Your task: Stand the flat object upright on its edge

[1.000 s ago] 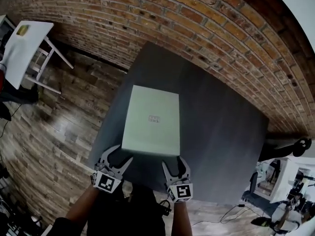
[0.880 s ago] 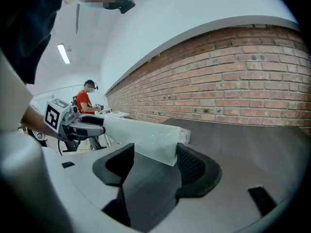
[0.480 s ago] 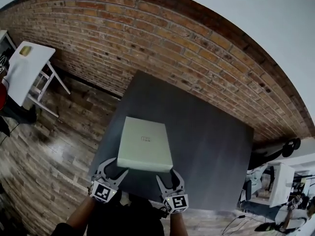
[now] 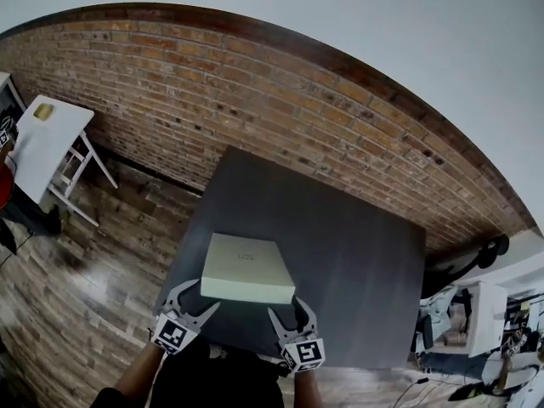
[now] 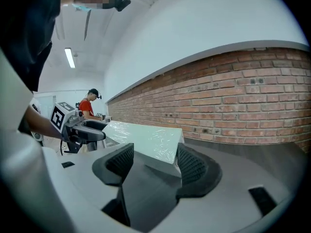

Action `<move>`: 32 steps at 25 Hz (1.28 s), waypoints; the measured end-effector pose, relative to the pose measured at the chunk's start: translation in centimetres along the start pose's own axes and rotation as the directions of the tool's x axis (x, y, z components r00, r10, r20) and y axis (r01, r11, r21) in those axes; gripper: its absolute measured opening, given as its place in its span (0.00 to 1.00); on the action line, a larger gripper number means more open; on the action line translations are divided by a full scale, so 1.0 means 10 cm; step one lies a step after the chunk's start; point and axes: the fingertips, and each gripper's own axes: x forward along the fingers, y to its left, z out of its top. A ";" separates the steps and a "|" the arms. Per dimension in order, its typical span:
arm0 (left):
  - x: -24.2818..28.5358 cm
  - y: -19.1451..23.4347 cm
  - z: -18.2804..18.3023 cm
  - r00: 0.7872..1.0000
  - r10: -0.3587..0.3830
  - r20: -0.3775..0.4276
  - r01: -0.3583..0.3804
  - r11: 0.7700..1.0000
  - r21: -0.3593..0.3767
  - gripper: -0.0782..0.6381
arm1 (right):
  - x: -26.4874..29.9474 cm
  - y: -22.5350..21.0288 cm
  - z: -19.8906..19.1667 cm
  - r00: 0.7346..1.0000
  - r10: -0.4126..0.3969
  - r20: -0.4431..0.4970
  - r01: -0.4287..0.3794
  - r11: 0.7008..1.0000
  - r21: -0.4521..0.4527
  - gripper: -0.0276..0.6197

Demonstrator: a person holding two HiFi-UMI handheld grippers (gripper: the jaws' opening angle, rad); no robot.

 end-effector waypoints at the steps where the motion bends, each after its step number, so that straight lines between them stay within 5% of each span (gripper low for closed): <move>1: 0.00 0.01 0.03 1.000 0.002 0.004 -0.002 1.000 0.002 0.48 | 0.00 0.01 0.02 1.000 -0.004 0.003 0.004 1.000 -0.008 0.46; 15: -0.05 0.18 0.26 0.999 0.018 0.040 -0.019 0.999 0.027 0.48 | 0.01 0.02 0.26 0.999 -0.032 0.036 0.034 0.996 -0.078 0.45; 32: -0.09 0.38 0.44 0.998 0.011 0.058 -0.009 0.999 -0.038 0.48 | 0.08 0.02 0.52 0.998 -0.053 0.041 0.055 0.997 -0.062 0.40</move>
